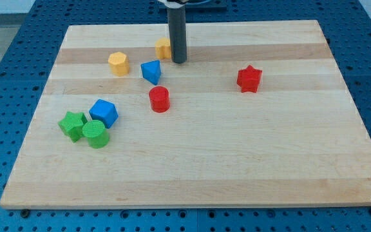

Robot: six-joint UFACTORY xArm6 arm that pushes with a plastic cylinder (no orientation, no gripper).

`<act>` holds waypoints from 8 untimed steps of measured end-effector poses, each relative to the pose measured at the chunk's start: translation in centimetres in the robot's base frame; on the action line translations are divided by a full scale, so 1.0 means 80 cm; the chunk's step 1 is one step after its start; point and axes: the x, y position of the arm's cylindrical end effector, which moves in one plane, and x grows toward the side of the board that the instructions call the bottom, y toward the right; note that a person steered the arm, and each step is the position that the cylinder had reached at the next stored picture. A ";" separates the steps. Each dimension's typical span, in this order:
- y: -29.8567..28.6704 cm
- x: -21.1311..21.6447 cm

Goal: Move the blue triangle diagonally top left to the blue cube

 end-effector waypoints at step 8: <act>-0.048 0.025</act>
